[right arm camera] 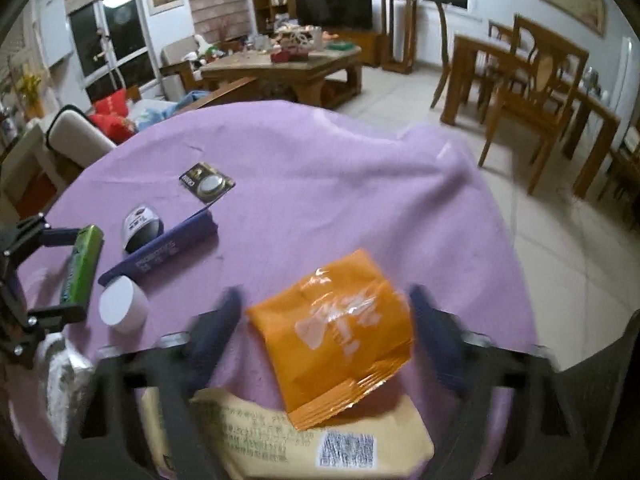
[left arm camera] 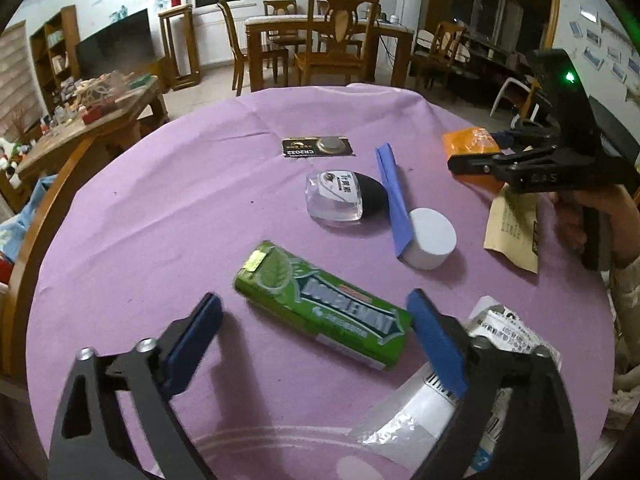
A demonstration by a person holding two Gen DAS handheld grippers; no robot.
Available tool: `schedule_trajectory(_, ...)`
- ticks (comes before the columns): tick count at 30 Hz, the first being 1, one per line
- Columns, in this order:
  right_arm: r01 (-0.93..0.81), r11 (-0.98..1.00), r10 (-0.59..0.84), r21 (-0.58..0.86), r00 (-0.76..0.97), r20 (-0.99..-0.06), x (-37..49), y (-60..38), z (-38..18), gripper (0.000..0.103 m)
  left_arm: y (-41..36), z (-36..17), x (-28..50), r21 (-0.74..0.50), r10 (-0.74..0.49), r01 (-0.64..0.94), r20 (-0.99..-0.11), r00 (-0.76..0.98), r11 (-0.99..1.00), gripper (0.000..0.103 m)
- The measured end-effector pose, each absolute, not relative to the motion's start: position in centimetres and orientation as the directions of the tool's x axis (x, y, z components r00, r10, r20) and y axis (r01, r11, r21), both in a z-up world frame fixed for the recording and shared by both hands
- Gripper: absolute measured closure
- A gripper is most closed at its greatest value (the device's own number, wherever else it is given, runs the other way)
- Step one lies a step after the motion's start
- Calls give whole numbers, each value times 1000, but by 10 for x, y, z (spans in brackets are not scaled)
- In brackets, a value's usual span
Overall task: Collect trash
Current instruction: 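Move both tools back over the table and grasp the orange bag with the right tool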
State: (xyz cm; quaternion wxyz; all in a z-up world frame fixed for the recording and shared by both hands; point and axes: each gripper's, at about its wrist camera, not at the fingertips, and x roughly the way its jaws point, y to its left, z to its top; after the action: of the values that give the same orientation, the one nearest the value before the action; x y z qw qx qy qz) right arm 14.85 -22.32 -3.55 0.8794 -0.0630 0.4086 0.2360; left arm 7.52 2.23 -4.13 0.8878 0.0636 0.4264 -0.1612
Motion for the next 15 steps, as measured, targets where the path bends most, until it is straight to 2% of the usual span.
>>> schedule_trajectory(1, -471, 877, 375, 92, 555, -743, 148, -225, -35, 43, 24, -40, 75, -25, -230, 335, -774, 590, 942, 27)
schedule_trajectory(2, -471, 875, 391, 110, 554, -735, 146, -228, -35, 45, 26, -40, 75, -27, -230, 330, -771, 594, 944, 30)
schedule_trajectory(4, -472, 870, 420, 143, 558, -715, 142, -234, -32, 46, 27, -38, 76, -34, -231, 321, -766, 600, 947, 43)
schedule_trajectory(7, -481, 850, 488, 216, 564, -666, 130, -245, -26, 46, 35, -37, 80, -56, -237, 302, -759, 606, 952, 52)
schedule_trajectory(13, -501, 826, 543, 260, 581, -607, 109, -257, -11, 46, 37, -36, 84, -108, -232, 232, -751, 619, 967, 49)
schedule_trajectory(14, -503, 827, 540, 252, 585, -606, 106, -258, -10, 46, 35, -35, 85, -107, -222, 218, -751, 622, 970, 45)
schedule_trajectory(15, -505, 827, 538, 246, 587, -605, 104, -257, -10, 46, 35, -36, 88, -100, -204, 197, -750, 629, 975, 34)
